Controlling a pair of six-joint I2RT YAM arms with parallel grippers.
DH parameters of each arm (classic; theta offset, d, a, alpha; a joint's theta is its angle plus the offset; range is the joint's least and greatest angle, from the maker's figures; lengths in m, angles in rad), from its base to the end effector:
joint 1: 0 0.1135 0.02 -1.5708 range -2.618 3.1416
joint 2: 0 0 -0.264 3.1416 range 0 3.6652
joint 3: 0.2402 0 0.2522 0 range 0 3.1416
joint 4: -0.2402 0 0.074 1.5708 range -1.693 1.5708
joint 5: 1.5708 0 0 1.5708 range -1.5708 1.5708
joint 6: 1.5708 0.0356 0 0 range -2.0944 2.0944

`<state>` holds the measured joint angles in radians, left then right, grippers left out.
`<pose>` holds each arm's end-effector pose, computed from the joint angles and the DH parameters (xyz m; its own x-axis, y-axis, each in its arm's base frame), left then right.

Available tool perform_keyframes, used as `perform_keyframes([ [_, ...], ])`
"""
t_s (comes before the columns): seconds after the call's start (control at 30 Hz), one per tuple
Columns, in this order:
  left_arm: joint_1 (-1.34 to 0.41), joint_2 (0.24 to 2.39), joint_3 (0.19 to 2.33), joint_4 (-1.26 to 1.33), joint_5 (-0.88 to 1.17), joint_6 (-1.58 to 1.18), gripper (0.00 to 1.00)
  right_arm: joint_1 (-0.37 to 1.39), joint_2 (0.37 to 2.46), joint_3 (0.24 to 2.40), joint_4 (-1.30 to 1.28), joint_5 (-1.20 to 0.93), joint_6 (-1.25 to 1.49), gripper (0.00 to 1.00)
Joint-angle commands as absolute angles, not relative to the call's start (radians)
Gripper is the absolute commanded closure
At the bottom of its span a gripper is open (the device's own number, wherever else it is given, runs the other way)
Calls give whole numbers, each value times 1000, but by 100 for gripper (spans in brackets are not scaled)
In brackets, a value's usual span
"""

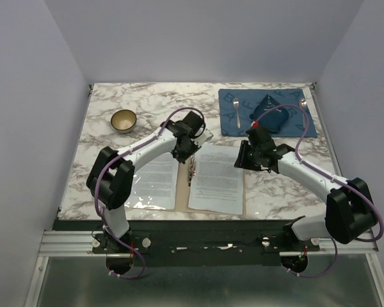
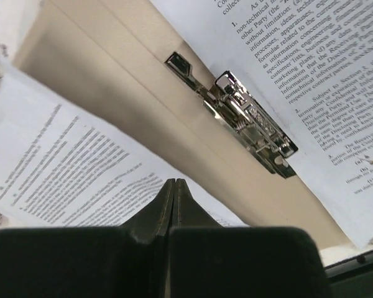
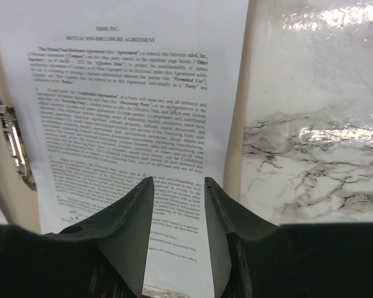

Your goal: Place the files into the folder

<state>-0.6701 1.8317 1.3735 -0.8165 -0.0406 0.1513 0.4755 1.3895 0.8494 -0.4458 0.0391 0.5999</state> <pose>0.2880 -0.2264 0.2092 -0.6489 0.7064 -0.2826 0.7173 0.6919 0.0824 0.2441 0.1241 0.2073 -0.8593 0.1921 -0.4741 0.0568 0.9569 0.2848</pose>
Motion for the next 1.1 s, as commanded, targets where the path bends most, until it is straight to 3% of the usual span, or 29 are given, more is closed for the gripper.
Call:
perform_keyframes([
  [0.0,-638,1718,1414,-877,34,147,100,471,1355,900,-488,-37,578,54],
  [0.2,-524,1695,1355,-862,57,160,100,471,1420,960,-321,-256,604,54],
  [0.37,-378,1744,1313,-847,87,173,99,472,1589,1022,-103,-437,586,54],
  [0.57,-295,1804,1269,-793,49,193,97,472,1784,1140,-23,-586,597,52],
  [0.83,-282,1836,1215,-730,8,204,98,472,1960,1255,29,-638,626,50],
  [1.07,-268,1862,1190,-710,8,213,99,472,2009,1321,-32,-522,603,47],
])
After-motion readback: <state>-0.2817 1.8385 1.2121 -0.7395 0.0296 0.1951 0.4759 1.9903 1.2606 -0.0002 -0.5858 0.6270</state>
